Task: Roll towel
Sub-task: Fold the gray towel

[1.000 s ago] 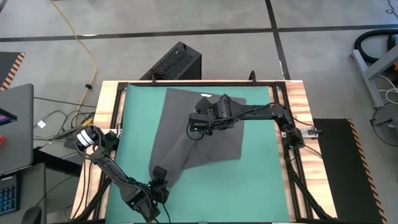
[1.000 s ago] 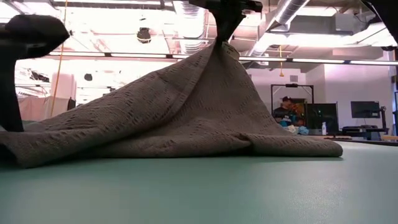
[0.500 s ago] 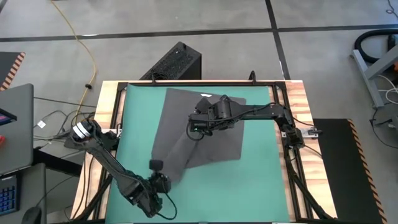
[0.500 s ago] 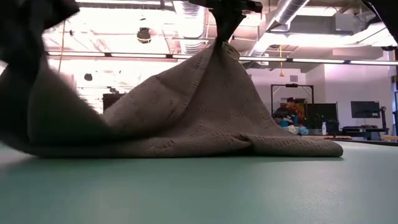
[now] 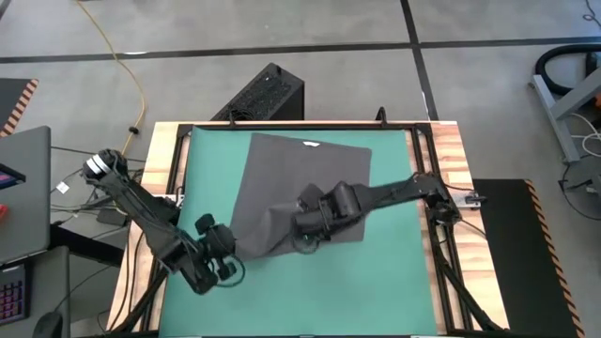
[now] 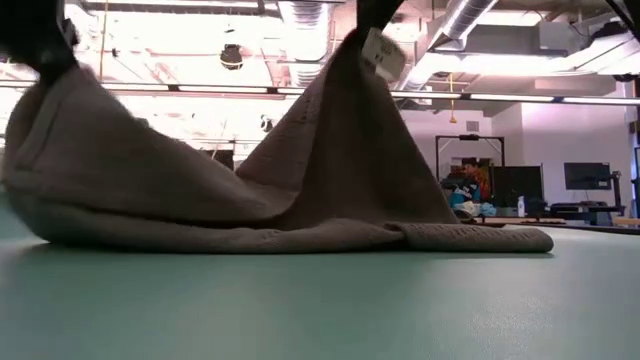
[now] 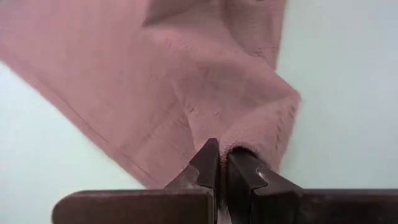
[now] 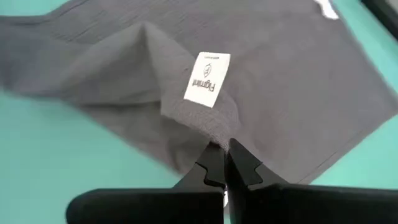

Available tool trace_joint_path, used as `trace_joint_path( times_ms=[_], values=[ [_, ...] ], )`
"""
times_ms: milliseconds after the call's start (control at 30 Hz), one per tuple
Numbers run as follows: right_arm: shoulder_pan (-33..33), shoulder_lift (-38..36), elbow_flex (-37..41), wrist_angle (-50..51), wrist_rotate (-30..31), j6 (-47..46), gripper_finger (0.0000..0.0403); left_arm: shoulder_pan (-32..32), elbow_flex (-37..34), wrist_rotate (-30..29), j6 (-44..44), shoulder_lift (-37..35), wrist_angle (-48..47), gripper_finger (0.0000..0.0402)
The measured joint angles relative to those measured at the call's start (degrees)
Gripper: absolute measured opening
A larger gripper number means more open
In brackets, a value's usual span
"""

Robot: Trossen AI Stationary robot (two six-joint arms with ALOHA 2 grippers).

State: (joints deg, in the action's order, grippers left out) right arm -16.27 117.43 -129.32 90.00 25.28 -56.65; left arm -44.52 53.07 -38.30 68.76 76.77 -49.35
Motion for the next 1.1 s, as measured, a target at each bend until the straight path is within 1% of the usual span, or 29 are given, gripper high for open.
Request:
trace_joint_path(
  times_ms=[100,167,300,367,400,467,500,600,700,800,900,1033,1100],
  values=[
    [-3.16,0.0,0.0,-0.02,0.03,-4.54,0.0011,0.49,-8.27,1.57,5.57,-4.48,4.55,0.0],
    [-4.55,0.0,0.0,-0.02,0.02,-6.39,0.0011,1.19,-14.16,4.0,9.32,-6.88,7.9,0.0],
    [-4.77,0.0,0.0,0.02,0.12,-7.92,0.0011,3.08,-25.1,9.26,13.73,-9.66,17.8,0.0],
    [-4.32,0.0,0.0,-0.01,0.17,-8.02,0.0011,3.79,-28.74,11.21,15.54,-10.07,21.43,0.0],
    [-4.03,0.0,0.0,0.04,0.16,-8.02,0.0011,4.02,-29.8,11.29,16.86,-10.13,22.23,0.0],
    [-3.52,0.0,0.0,0.02,0.13,-8.0,0.0011,4.13,-30.62,11.29,17.6,-10.53,22.15,0.0002],
    [-3.4,0.0,0.0,0.04,0.14,-7.99,0.0011,3.93,-30.48,11.44,15.82,-10.92,22.21,0.0006],
    [-3.1,0.0,0.0,0.04,0.2,-7.43,0.0011,3.26,-28.01,13.14,5.28,-13.22,22.9,0.0027],
    [-2.73,0.0,0.0,0.02,0.16,-6.5,0.0011,2.61,-24.74,14.09,-5.19,-16.07,23.1,0.0058],
    [-2.69,0.0,0.0,0.0,0.2,-6.29,0.0011,2.04,-22.75,14.22,-12.57,-18.42,19.81,0.0094],
    [-2.66,0.0,0.0,0.02,0.22,-5.78,0.0011,2.31,-22.48,11.65,-11.65,-19.63,12.06,0.0129],
    [-2.71,0.0,0.0,0.02,0.22,-4.51,0.0011,3.19,-22.54,8.17,-0.55,-19.6,-0.95,0.0163],
    [-2.71,0.0,0.0,0.02,0.22,-4.35,0.0011,3.04,-22.57,7.98,1.14,-19.6,-0.76,0.0168]
  ],
)
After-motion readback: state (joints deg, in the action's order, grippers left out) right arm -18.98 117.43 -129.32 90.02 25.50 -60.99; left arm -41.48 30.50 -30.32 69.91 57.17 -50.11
